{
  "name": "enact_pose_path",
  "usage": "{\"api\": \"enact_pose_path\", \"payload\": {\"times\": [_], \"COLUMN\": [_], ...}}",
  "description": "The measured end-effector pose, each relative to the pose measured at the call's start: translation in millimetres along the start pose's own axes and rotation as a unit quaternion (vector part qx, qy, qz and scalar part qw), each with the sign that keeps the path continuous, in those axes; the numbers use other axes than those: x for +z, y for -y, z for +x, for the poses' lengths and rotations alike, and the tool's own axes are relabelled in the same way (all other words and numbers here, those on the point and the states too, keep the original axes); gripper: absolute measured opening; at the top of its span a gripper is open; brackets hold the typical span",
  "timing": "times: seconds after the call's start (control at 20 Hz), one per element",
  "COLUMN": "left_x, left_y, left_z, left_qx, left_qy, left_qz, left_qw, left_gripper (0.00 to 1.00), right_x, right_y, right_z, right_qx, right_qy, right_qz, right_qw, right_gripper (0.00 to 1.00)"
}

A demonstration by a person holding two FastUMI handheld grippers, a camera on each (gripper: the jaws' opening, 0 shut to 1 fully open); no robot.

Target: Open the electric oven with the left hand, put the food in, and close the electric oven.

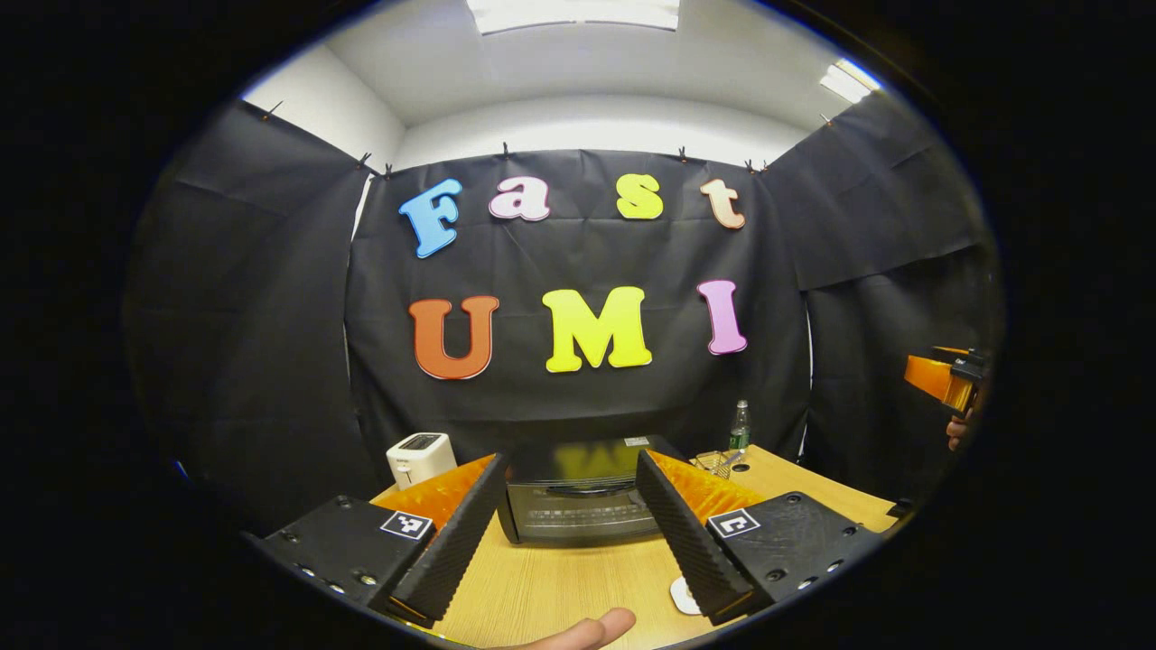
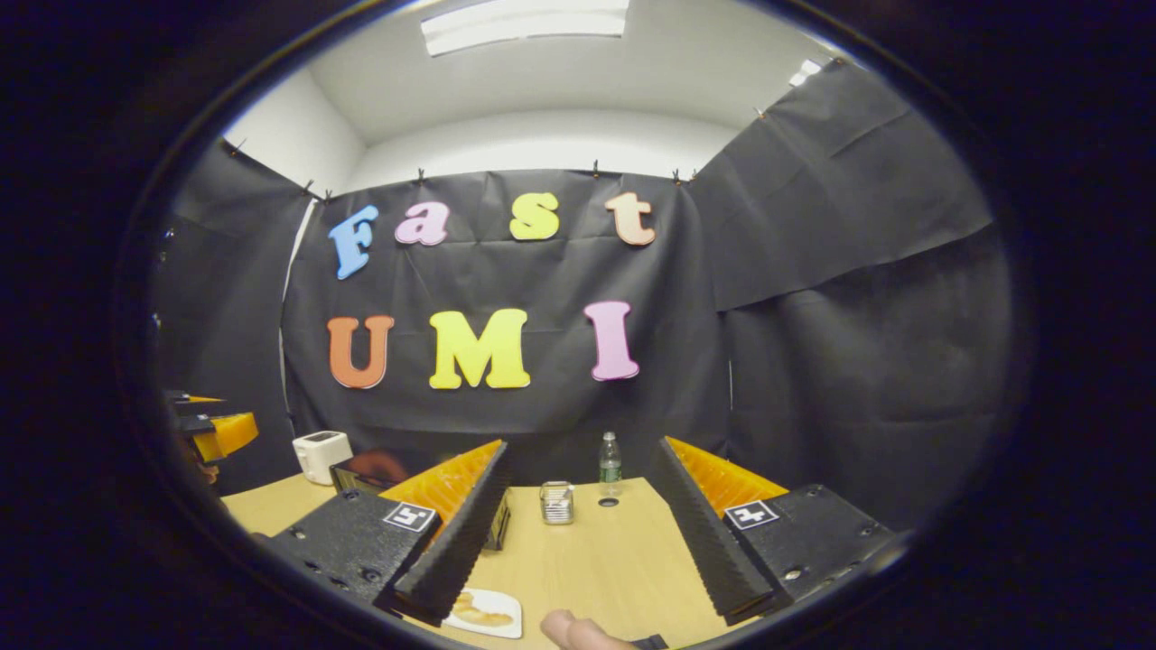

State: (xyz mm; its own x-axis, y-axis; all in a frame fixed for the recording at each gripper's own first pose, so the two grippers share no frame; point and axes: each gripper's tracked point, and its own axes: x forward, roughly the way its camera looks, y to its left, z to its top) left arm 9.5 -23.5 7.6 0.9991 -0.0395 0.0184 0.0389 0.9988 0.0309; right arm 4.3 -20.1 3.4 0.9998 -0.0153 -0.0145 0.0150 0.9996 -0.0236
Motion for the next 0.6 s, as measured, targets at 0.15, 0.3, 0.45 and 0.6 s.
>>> {"api": "enact_pose_path", "payload": {"times": [0.15, 0.3, 0.45, 0.6], "left_x": [2, 3, 1, -19], "left_y": [4, 6, 12, 15], "left_z": [8, 22, 41, 72], "left_qx": [-0.001, -0.004, -0.015, -0.018], "left_qy": [0.001, 0.002, 0.005, -0.014], "left_qz": [-0.006, -0.003, -0.006, -0.001], "left_qw": [1.0, 1.0, 1.0, 1.0], "left_gripper": [0.95, 0.95, 0.95, 0.95], "right_x": [1, -2, 2, -1], "right_y": [-7, -4, -3, 3], "right_z": [-3, -4, -3, 2], "right_qx": [0.017, 0.02, 0.017, 0.012], "right_qy": [0.004, 0.001, 0.012, 0.02], "right_qz": [0.004, -0.007, -0.007, -0.011], "right_qw": [1.0, 1.0, 1.0, 1.0], "right_gripper": [0.99, 0.99, 0.99, 0.99]}}
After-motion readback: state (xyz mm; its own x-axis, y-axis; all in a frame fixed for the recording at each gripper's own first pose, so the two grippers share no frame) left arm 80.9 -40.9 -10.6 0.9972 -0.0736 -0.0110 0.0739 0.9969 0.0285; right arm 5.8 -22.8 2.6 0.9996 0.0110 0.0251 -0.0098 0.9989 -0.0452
